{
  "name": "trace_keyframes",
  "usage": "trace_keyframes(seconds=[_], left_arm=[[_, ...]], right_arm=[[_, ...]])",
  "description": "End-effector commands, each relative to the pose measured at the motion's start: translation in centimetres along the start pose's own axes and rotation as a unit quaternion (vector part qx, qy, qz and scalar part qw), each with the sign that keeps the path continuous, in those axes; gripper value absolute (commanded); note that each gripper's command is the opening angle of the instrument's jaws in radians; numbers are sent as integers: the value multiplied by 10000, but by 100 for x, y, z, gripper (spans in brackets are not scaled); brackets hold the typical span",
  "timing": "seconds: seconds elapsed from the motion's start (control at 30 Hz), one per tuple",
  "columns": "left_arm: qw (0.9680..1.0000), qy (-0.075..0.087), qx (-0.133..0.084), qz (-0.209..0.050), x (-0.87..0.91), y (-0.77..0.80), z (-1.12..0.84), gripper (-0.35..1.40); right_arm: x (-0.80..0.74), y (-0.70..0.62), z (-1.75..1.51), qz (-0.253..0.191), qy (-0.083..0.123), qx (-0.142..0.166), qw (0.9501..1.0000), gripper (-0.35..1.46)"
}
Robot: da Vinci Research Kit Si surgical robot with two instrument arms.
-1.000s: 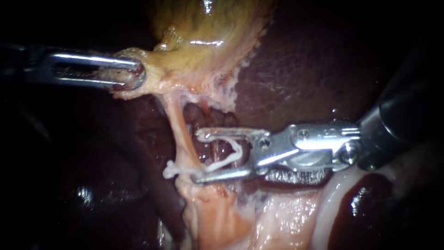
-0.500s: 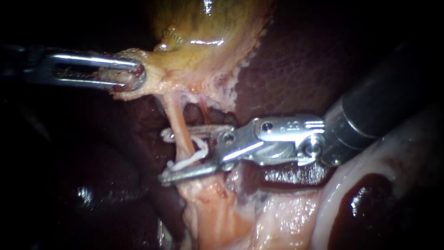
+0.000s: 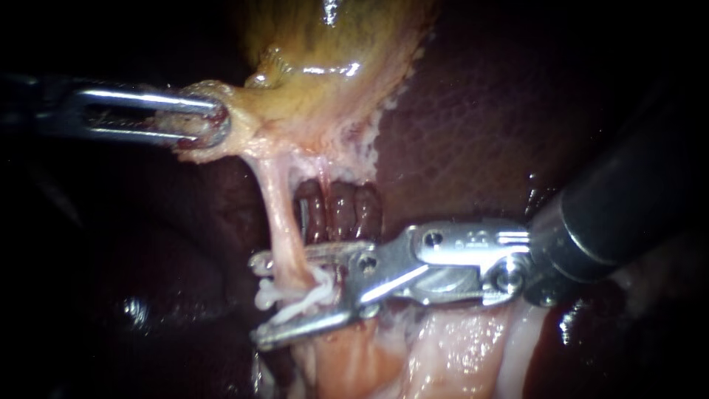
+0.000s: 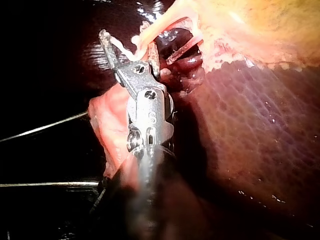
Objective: Clipping second clip left tube
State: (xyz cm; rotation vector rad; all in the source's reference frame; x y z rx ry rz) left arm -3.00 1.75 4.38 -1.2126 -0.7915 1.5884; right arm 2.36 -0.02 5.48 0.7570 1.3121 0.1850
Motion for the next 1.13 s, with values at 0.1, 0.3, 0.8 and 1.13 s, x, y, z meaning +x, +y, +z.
trace_keyframes(seconds=[0.1,0.3,0.8,1.13], left_arm=[[10000,-2,-4,2,0,0,0,-35],[10000,1,3,3,1,-4,-1,-35],[10000,-2,-1,5,0,-5,-3,-35],[10000,-1,0,5,0,-5,-2,-35]], right_arm=[[-3,2,-2,39,1,-48,10000,35],[-7,5,-7,155,5,-76,9999,17],[-7,9,-16,313,-1,-41,9995,-35],[-11,11,-15,312,-96,-42,9995,-35]])
